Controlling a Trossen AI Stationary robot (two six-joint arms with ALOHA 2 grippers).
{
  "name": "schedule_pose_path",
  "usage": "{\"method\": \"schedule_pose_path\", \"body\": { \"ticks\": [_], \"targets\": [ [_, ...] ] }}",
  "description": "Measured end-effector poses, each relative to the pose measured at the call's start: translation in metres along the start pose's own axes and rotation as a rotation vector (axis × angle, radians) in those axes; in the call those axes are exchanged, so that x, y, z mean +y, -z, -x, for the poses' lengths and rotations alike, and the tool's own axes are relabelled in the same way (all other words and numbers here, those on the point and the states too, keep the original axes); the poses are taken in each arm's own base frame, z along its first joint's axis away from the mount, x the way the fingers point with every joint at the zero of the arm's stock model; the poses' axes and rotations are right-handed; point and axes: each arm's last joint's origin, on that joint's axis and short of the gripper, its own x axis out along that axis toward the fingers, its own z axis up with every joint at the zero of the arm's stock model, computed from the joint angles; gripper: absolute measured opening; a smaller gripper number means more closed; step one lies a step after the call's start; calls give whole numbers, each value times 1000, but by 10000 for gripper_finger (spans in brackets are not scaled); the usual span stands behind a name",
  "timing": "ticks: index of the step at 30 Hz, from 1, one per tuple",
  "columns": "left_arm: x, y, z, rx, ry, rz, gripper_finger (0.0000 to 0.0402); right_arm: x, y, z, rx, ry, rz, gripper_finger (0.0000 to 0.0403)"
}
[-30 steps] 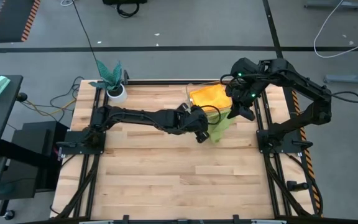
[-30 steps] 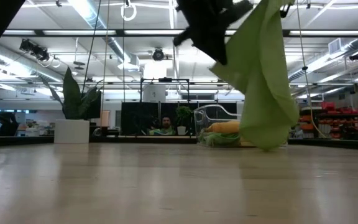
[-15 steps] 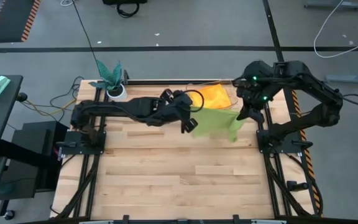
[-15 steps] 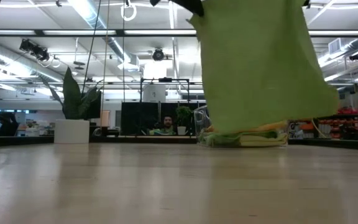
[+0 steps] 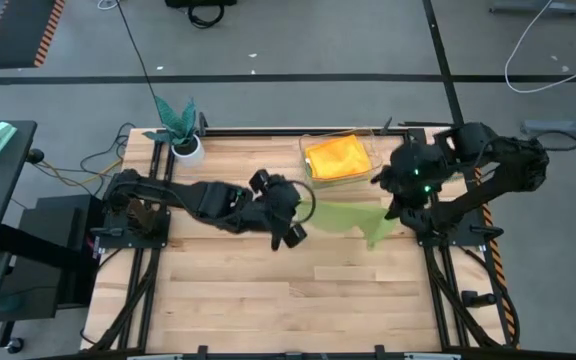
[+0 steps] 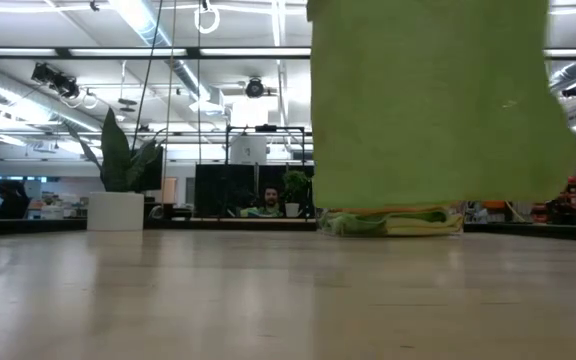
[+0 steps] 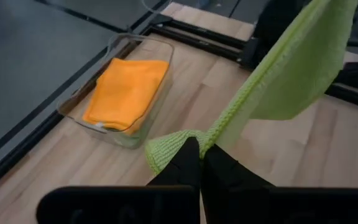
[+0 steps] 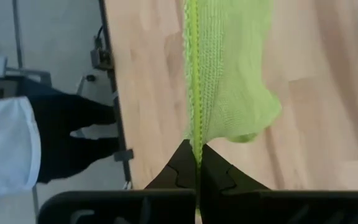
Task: Fold microfiber towels
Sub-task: Fold the light green towel
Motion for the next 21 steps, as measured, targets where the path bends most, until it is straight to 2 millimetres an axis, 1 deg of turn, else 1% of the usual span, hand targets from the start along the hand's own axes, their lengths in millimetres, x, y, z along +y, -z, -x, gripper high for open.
{"method": "schedule_pose_path", "body": {
  "ticks": [8,11,14,16,19,21],
  "targets": [
    [-30,17,28,-28,73,42,3,32,18,-10,68,-53,5,0],
    [-38,24,39,-53,61,71,3,45,24,-16,69,-24,-16,0],
    [-42,32,46,-60,37,84,3,53,27,-29,67,34,0,0],
    [-43,36,45,-44,18,89,3,53,27,-41,68,80,21,0],
    [-42,41,38,-8,-18,79,3,48,23,-56,96,135,42,0],
    [-42,43,32,30,-20,90,3,44,20,-63,115,160,41,0]
  ]
}}
